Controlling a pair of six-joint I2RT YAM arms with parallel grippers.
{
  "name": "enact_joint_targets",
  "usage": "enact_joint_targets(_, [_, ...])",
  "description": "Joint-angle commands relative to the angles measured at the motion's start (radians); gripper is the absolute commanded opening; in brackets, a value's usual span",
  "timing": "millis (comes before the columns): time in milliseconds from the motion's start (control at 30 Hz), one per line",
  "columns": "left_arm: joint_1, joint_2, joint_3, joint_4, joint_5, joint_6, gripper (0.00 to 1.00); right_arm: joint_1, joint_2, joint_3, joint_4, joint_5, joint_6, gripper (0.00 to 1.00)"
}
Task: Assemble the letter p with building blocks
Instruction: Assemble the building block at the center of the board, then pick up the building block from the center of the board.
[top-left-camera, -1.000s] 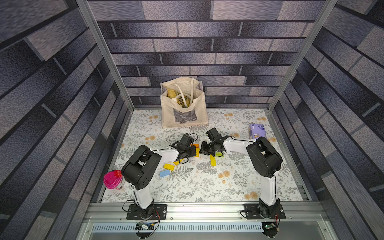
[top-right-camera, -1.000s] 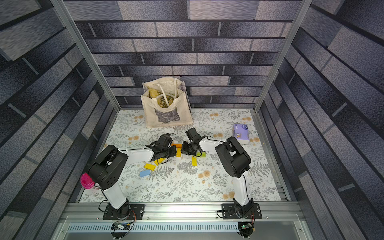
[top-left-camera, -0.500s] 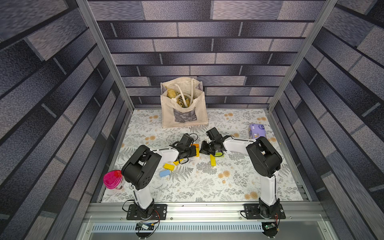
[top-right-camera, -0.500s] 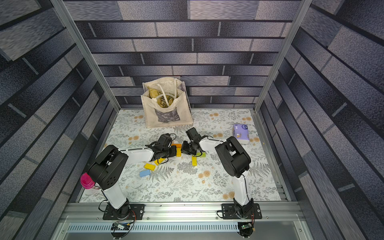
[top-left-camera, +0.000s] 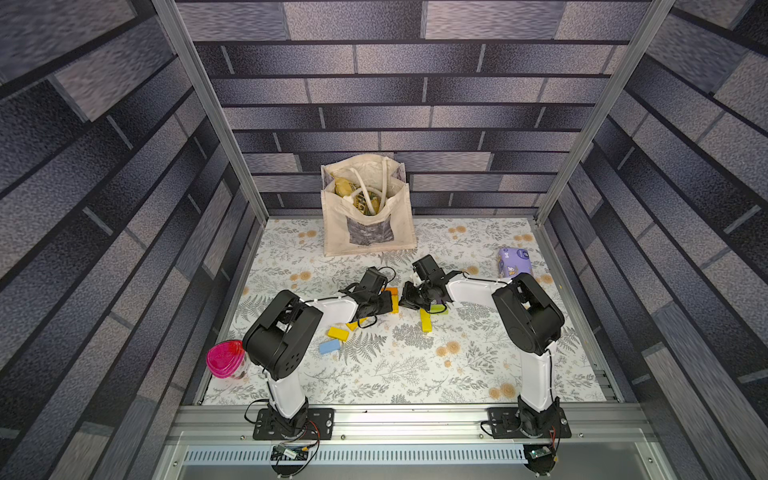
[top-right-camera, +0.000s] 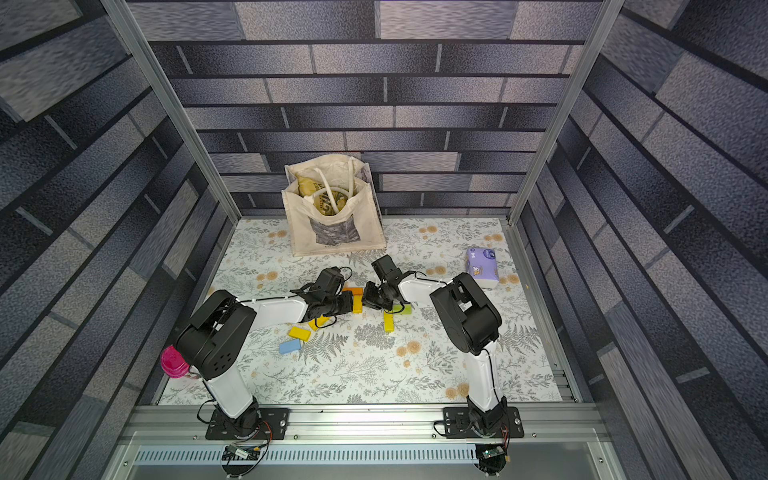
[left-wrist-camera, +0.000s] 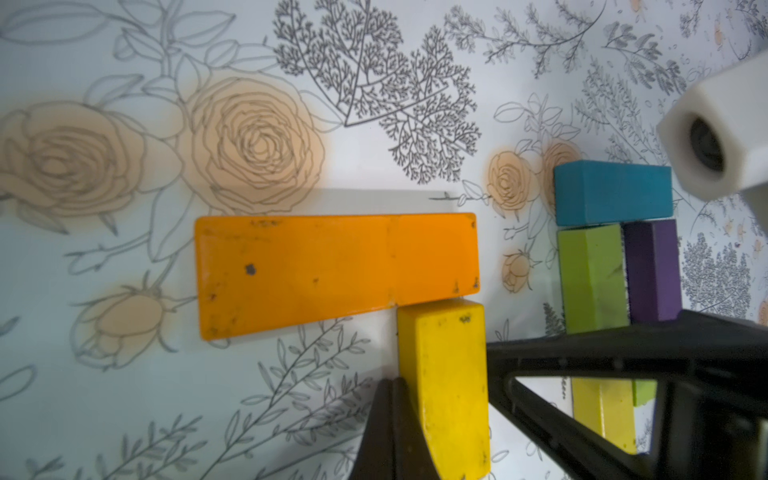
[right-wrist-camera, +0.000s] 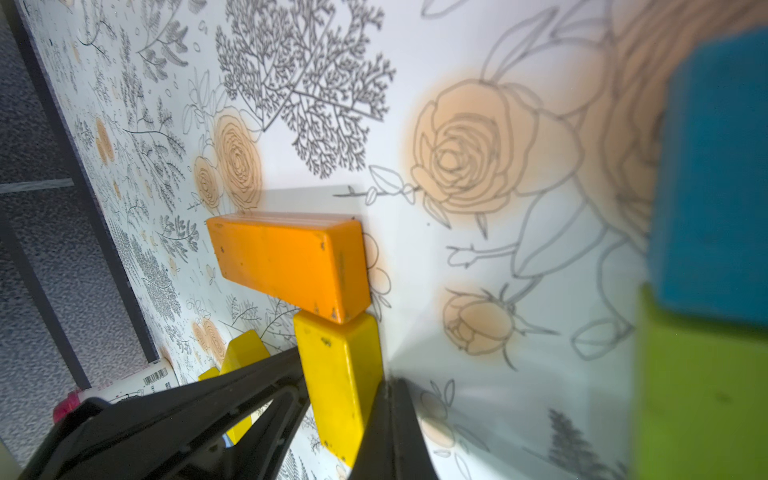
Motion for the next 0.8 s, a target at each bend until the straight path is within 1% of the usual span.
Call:
enact_joint_targets(0, [0.015, -0.03, -0.033, -0.105, -0.05, -0.001, 0.05, 0.003, -0.026, -0.002, -0.041, 0.022, -0.015, 0.0])
enact_joint_targets(33, [0.018, -0.037, -0.038, -0.1, -0.053, -0.001, 0.09, 0.003, -0.039, -0.007, -0.042, 0.024, -0.015, 0.0])
enact_joint_targets(100, [0.019, -0.059, -0.048, -0.092, -0.073, 0.004, 0.24, 0.004, -0.079, -0.011, -0.058, 0.05, -0.023, 0.0])
enact_joint_targets(133, [0.02, -0.068, -0.053, -0.089, -0.079, 0.006, 0.26, 0.004, -0.096, -0.008, -0.076, 0.067, -0.032, 0.0])
enact_joint_targets(233, [0.019, -0.128, -0.094, -0.042, -0.092, 0.017, 0.26, 0.006, -0.16, 0.002, -0.111, 0.101, -0.064, 0.0])
enact_joint_targets(333, [0.011, -0.237, -0.169, 0.062, -0.104, 0.034, 0.26, 0.007, -0.217, 0.016, -0.115, 0.098, -0.093, 0.0])
enact_joint_targets(400, [0.003, -0.314, -0.203, 0.083, -0.136, 0.059, 0.29, 0.012, -0.255, 0.025, -0.118, 0.103, -0.116, 0.0])
enact_joint_targets(500, [0.002, -0.411, -0.211, 0.012, -0.207, 0.116, 0.4, 0.012, -0.309, 0.045, -0.151, 0.141, -0.152, 0.0])
enact_joint_targets(633, [0.006, -0.52, -0.223, -0.117, -0.28, 0.19, 0.53, 0.012, -0.359, 0.065, -0.219, 0.216, -0.21, 0.0])
enact_joint_targets(700, [0.016, -0.56, -0.229, -0.182, -0.298, 0.203, 0.55, 0.012, -0.373, 0.067, -0.243, 0.241, -0.231, 0.0])
enact_joint_targets(767, [0.023, -0.603, -0.236, -0.251, -0.31, 0.208, 0.58, 0.012, -0.387, 0.056, -0.245, 0.249, -0.238, 0.05])
